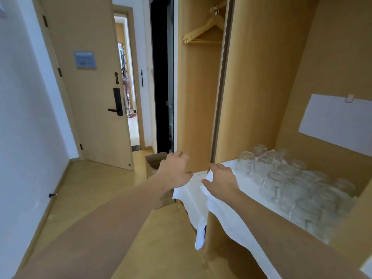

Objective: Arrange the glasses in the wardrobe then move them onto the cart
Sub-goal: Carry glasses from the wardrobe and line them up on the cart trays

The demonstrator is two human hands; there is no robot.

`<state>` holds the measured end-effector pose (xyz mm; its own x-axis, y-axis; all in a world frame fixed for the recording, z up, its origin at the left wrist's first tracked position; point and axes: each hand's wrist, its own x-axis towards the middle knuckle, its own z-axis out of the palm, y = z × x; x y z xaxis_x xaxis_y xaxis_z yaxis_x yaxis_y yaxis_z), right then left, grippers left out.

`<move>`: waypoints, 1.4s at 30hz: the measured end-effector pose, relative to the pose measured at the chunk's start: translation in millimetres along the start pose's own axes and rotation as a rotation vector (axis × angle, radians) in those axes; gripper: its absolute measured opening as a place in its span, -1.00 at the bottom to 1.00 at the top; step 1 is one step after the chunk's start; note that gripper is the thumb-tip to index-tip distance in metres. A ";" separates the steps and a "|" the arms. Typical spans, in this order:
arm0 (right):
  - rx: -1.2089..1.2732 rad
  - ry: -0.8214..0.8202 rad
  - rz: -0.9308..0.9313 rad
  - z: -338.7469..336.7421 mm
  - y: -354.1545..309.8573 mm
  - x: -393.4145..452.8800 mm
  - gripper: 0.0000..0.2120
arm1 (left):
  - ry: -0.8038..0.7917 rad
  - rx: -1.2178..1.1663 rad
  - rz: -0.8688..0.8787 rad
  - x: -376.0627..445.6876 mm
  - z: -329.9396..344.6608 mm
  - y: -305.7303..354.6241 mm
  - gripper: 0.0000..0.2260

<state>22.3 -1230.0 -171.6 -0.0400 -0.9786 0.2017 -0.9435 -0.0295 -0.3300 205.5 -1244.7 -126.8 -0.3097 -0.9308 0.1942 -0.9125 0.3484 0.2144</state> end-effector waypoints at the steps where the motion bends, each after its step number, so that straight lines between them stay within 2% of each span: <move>1: 0.000 0.001 0.005 -2.2 5.3 10.3 -0.48 | 0.003 -0.008 0.010 13.4 1.7 2.7 -0.47; 12: -0.019 0.014 0.133 2.1 60.5 78.9 -0.42 | -0.057 -0.062 0.121 125.4 37.7 23.1 -0.41; 26: -0.043 0.165 0.440 2.0 85.5 151.6 -0.44 | -0.122 -0.114 0.474 255.5 53.7 30.5 -0.41; 34: -0.099 0.204 0.659 1.0 97.2 160.7 -0.41 | -0.199 -0.185 0.681 304.8 64.5 46.8 -0.37; 42: -0.125 0.260 0.833 -0.3 107.7 146.4 -0.41 | -0.249 -0.295 0.843 323.2 86.9 75.0 -0.46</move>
<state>-85.3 -1376.4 -177.3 -0.7904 -0.5942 0.1490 -0.6026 0.7104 -0.3636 13.7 -1529.1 -131.1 -0.9198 -0.3418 0.1925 -0.2651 0.9033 0.3372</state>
